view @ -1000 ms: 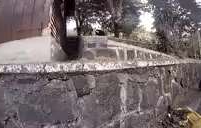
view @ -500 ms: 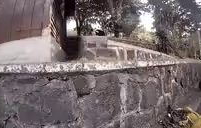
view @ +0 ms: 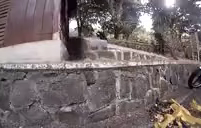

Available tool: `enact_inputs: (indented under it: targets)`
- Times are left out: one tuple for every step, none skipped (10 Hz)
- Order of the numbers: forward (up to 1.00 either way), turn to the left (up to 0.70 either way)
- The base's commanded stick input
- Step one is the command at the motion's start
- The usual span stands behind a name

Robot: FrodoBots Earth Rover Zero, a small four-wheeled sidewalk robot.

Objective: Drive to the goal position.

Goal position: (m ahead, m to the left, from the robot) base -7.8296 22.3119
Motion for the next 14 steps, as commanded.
enact_inputs:
  targets:
    - [0.00, 0.00]
    - [0.00, 0.00]
    - [0.00, 0.00]
    - [0.00, 0.00]
    - [-0.70, 0.00]
    - [-0.70, 0.00]
    - [-0.15, 0.00]
    - [-0.07, 0.00]
    - [0.00, 0.00]
    - [0.00, 0.70]
    - [0.00, 0.70]
    - [0.00, 0.70]
    - [0.00, 0.70]
    - [0.00, 0.70]
